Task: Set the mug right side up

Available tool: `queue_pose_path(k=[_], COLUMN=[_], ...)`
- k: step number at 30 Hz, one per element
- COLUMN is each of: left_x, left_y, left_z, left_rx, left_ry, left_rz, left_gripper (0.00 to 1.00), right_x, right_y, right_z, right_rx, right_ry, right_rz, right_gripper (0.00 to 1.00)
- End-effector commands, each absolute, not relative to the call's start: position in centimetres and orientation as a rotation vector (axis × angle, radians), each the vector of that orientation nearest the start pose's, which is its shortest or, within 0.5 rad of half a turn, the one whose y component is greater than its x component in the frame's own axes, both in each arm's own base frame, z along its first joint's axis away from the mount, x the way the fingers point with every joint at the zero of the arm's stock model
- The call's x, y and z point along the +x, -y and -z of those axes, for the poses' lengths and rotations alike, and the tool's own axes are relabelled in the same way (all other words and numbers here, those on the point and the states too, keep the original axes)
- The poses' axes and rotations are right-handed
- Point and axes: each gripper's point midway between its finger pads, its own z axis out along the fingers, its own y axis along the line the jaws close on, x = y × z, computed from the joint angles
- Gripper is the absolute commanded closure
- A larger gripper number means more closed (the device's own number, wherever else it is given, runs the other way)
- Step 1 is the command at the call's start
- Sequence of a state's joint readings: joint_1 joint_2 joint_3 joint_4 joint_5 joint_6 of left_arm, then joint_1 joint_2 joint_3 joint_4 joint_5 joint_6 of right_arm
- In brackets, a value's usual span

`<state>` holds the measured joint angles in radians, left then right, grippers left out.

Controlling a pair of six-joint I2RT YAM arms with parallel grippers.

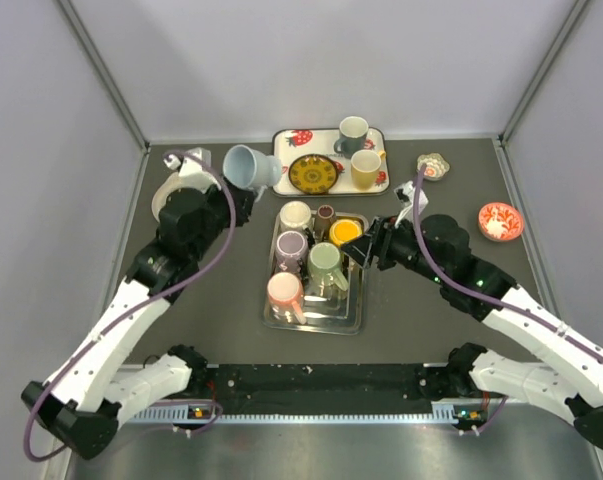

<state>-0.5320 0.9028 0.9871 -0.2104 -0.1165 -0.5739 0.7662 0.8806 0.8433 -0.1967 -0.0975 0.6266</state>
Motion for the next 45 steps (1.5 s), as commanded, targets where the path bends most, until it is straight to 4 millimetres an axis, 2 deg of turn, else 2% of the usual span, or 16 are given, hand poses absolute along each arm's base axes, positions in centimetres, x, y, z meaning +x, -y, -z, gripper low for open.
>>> queue_pose_path(k=[1, 6, 7, 9, 10, 12, 14, 15, 16, 24, 30, 33, 38, 39, 41, 45], left_x=[32.6, 35.9, 36.8, 38.2, 39.0, 40.4, 41.7, 42.5, 43.3, 48.6, 50.9, 51.1, 50.9, 50.7, 50.0, 49.1], left_y=[11.9, 11.0, 11.3, 10.9, 11.1, 11.1, 11.1, 11.2, 11.3, 11.1, 10.3, 10.4, 10.6, 10.5, 10.2, 9.7], left_z=[-28.2, -24.8, -23.3, -22.8, -21.5, -21.6, -20.2, -20.7, -19.5, -15.7, -14.3, -14.1, -13.5, -13.6, -13.7, -16.1], left_rx=[-0.199, -0.198, -0.19, -0.204, -0.201, -0.204, -0.207, -0.203, -0.198, -0.216, -0.226, -0.223, -0.212, -0.217, -0.231, -0.246], left_ry=[-1.979, -2.043, -2.083, -2.092, -2.124, -2.119, -2.148, -2.138, -2.165, -2.233, -2.23, -2.234, -2.254, -2.254, -2.256, -2.2], left_rz=[0.275, 0.179, 0.168, 0.143, 0.127, 0.109, 0.077, 0.073, 0.054, -0.043, -0.111, -0.11, -0.101, -0.104, -0.114, -0.095], left_gripper=[1.0, 1.0, 1.0, 1.0, 1.0, 1.0, 1.0, 1.0, 1.0, 1.0, 1.0, 1.0, 0.79, 0.69, 0.62, 0.47], right_x=[21.7, 21.9, 21.9, 21.9, 21.9, 21.9, 21.9, 21.8, 21.8, 21.9, 22.1, 22.3, 22.6, 22.6, 22.6, 22.9], right_y=[-21.9, -20.0, -19.8, -19.5, -19.5, -19.3, -19.2, -19.2, -19.2, -19.1, -18.7, -18.4, -18.3, -18.3, -18.4, -18.3], right_z=[-25.5, -23.3, -23.1, -22.5, -22.3, -21.8, -21.5, -21.3, -21.2, -20.7, -20.8, -20.8, -20.4, -20.1, -19.9, -19.8], right_rx=[-0.19, -0.174, -0.177, -0.175, -0.178, -0.178, -0.18, -0.186, -0.186, -0.221, -0.24, -0.238, -0.234, -0.237, -0.233, -0.223], right_ry=[-2.039, -2.115, -2.12, -2.131, -2.131, -2.141, -2.146, -2.149, -2.15, -2.151, -2.135, -2.129, -2.14, -2.148, -2.154, -2.156], right_rz=[-0.723, -0.573, -0.561, -0.541, -0.537, -0.52, -0.514, -0.513, -0.515, -0.485, -0.453, -0.432, -0.408, -0.401, -0.4, -0.385], right_gripper=[0.43, 0.43, 0.43, 0.43, 0.42, 0.42, 0.42, 0.42, 0.42, 0.42, 0.41, 0.4, 0.39, 0.38, 0.37, 0.36])
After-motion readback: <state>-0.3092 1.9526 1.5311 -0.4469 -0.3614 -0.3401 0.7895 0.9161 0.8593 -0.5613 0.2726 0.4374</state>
